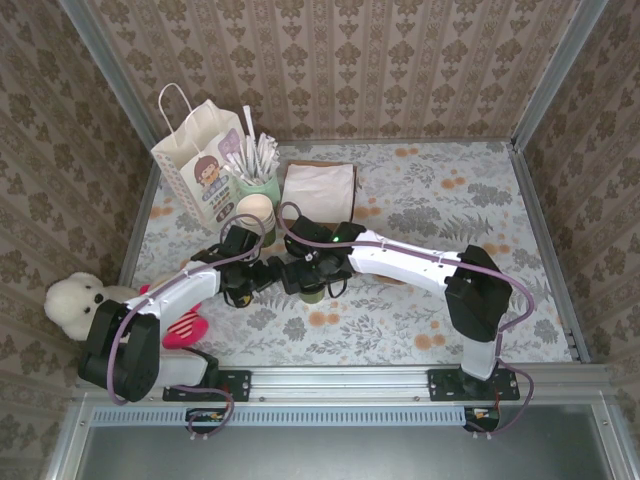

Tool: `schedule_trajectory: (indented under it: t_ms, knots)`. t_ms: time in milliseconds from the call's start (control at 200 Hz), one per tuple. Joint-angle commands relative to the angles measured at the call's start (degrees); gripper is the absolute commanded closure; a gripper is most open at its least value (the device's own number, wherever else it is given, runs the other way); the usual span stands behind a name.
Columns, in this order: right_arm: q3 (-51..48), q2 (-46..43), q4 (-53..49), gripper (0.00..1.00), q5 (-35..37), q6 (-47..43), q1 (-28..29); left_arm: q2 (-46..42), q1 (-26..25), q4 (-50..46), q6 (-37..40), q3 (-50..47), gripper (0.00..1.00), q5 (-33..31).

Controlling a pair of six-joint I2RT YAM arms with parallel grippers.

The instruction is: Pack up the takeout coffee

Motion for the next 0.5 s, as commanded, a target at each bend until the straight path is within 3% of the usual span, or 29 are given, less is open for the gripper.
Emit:
schedule_trajectory:
  t_ms: [0,495]
  knots:
    - [3.17,1.55,-2.85,0.00,1.54,-0.79,0.77,0.95,-0.30,0.21,-0.94,-0.81,0.00,0.73]
    - [7.85,4.86,-9.51,0.00,7.34,-2.24,2.65,1.13,-2.07,0.24,-0.99,-0.67,0.00,0.58]
